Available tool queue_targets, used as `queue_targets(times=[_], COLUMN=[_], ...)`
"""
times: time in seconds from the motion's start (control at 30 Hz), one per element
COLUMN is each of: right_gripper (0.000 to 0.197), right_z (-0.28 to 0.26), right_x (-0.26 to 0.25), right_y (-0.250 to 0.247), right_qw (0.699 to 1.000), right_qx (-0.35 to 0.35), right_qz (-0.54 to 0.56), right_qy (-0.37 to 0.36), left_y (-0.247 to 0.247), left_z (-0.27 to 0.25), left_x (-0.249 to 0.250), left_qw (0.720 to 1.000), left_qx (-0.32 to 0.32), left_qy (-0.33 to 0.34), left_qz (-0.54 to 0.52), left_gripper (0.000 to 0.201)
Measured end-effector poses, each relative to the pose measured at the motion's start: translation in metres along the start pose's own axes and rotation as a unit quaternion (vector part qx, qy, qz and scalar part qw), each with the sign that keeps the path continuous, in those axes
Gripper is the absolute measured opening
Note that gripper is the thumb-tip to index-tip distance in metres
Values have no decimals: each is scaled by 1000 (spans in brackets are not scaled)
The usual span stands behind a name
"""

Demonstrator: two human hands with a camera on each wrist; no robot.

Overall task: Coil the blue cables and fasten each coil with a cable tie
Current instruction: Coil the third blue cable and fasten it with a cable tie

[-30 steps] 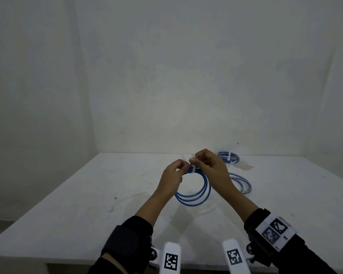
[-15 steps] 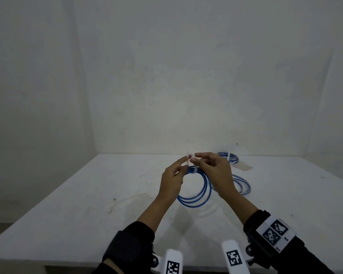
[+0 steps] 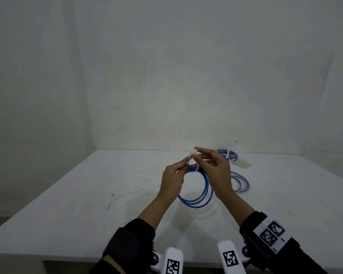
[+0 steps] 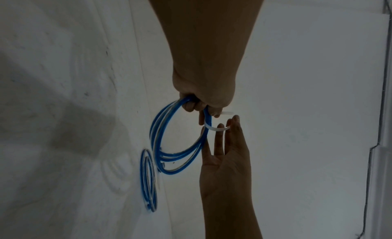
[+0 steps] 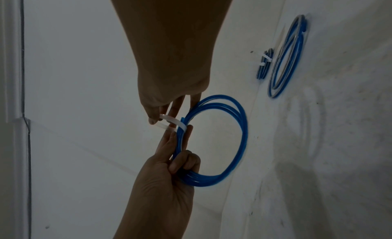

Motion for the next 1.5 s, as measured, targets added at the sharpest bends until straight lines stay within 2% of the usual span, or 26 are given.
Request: queue_targets(times=[0.27, 0.4, 0.63, 0.77, 0.9, 1.0, 1.13, 1.23, 1.33, 1.5], right_gripper=[15, 11, 6, 9, 10, 11, 11, 13, 9, 9], right_z=[-1, -1, 0, 2, 5, 9, 14, 16, 15, 17], right_x=[4, 7, 8, 17, 6, 1, -15, -29, -37, -42], right_y=[0, -5, -7, -4, -5, -10, -19, -16, -13, -15], right_qw=[1000, 999, 998, 995, 994, 993, 980, 969, 955, 948], right_qx=[-6, 12, 4, -32, -55, -73, -88, -134, -171, -168], right_qz=[-30, -36, -55, -83, -93, -83, -175, -198, -228, -252], right_qy=[-2, 12, 13, 50, 31, 45, -20, -64, -84, -95], left_y=[8, 9, 11, 11, 11, 14, 18, 22, 26, 31], left_z=[-5, -6, -5, -6, -4, -4, -5, -6, -4, -4], left_x=[2, 5, 10, 14, 13, 13, 11, 12, 14, 13], left_qw=[1000, 1000, 999, 998, 999, 998, 996, 994, 992, 989], left_qx=[-7, -2, -5, -15, -30, -63, -92, -109, -123, -139], left_qy=[-14, -6, 16, 44, 24, 14, -3, -8, -8, -25], left_qz=[11, 16, 42, 36, 34, 18, 1, -6, -29, -42], left_gripper=[34, 34, 34, 31, 31, 30, 30, 28, 26, 26])
Point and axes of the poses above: each hand's wrist, its own z-axis towards the middle knuckle, its own y-axis out of the palm, x = y × z, the point moved 8 cm from there along z, towards the middle knuckle, and after that the axes turned 6 degrees about -x, right-handed, at the moved point
